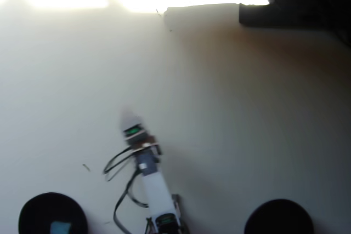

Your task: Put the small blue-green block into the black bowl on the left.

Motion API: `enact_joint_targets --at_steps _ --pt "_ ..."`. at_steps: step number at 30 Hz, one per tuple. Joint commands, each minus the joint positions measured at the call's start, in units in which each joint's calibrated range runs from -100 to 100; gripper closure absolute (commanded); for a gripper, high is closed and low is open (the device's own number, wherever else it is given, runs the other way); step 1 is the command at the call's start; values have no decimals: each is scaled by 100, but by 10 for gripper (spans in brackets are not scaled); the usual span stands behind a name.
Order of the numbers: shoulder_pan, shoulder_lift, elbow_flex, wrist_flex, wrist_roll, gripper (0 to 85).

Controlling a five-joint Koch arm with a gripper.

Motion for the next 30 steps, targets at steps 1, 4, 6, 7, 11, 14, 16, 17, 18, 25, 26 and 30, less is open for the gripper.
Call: enact_joint_targets --at_steps 1,4,6,7,11,14,16,17,18,25,26,30 --pt "-278 -205 -651 1693 5 338" --pt "-532 -194 -2120 3517 -44 323" --pt "-694 -130 -2758 4149 -54 323" --pt "-762 -119 -2952 4279 -73 323" --pt "-933 -130 -3525 4709 -68 323" --pt "-1011 -119 -3987 5390 -68 323" --pt "-1099 267 -4227 5909 -68 323" --pt "-1138 534 -4283 6136 -68 323" --pt "-1177 867 -4292 6354 -68 323" --pt "-1162 2098 -4699 7935 -132 329" --pt "-1192 2141 -4736 8008 -137 329" --pt "-1211 2152 -4819 8049 -132 333"
